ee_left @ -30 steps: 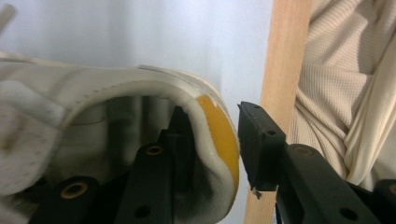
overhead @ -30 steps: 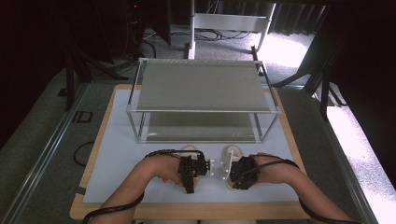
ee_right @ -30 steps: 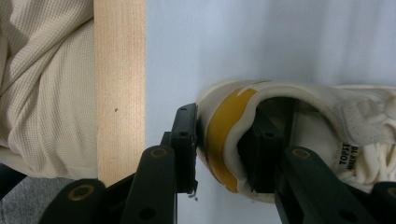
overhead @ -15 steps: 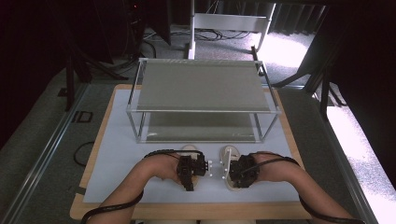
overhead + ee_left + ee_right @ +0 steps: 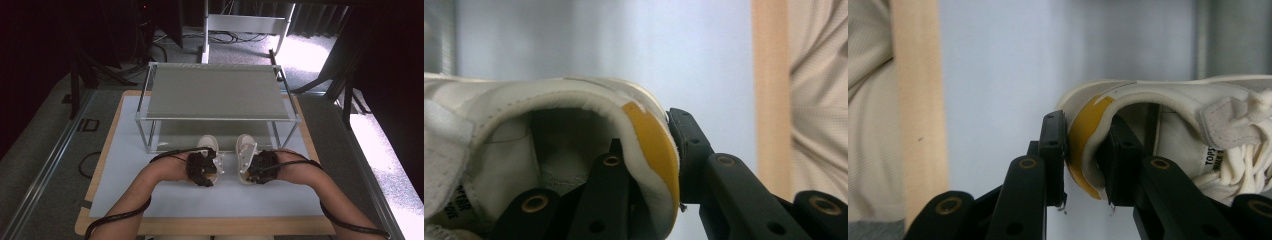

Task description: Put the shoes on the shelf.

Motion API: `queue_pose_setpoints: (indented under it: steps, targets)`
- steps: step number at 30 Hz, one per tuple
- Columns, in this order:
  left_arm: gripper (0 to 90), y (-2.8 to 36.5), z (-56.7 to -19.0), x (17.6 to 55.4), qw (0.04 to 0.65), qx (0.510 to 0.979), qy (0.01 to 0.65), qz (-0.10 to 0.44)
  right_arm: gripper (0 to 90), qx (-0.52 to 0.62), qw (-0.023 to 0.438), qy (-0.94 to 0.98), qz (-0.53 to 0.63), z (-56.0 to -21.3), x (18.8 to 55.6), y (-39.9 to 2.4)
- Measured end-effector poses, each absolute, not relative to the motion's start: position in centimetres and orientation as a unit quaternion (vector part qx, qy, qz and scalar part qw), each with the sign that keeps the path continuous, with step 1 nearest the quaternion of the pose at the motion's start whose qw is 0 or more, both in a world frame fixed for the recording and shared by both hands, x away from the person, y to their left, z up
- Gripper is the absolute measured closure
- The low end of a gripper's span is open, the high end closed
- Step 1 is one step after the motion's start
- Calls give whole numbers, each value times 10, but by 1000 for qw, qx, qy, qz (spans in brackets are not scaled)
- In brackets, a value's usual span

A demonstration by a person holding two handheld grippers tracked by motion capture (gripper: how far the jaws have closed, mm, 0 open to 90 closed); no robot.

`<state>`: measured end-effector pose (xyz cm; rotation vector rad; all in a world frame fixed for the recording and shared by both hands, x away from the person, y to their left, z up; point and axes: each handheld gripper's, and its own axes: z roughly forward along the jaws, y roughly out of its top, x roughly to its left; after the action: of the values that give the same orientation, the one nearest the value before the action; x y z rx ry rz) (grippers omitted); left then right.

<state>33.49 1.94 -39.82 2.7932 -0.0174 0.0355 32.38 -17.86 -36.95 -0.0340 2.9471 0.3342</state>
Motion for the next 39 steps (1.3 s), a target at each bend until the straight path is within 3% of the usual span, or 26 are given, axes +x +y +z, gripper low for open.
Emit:
queue_pose_setpoints:
  steps: [18,26,30,31,32,39]
  targets:
    - [787,12,-415,393,192,980,-23,42,734,2,130,984,125,-378,375,-151]
    - [787,6,-427,411,246,968,6,38,732,7,150,981,122,-387,392,-147]
    - [785,2,-428,417,229,973,-18,39,729,13,146,981,124,-391,396,-148]
    - [784,3,-423,425,187,979,-60,52,729,16,145,981,124,-393,397,-148]
    - [784,1,-428,421,215,975,-28,44,727,19,145,981,124,-396,397,-147]
    - [771,2,-423,427,207,977,-35,39,688,10,155,979,130,-400,398,-151]
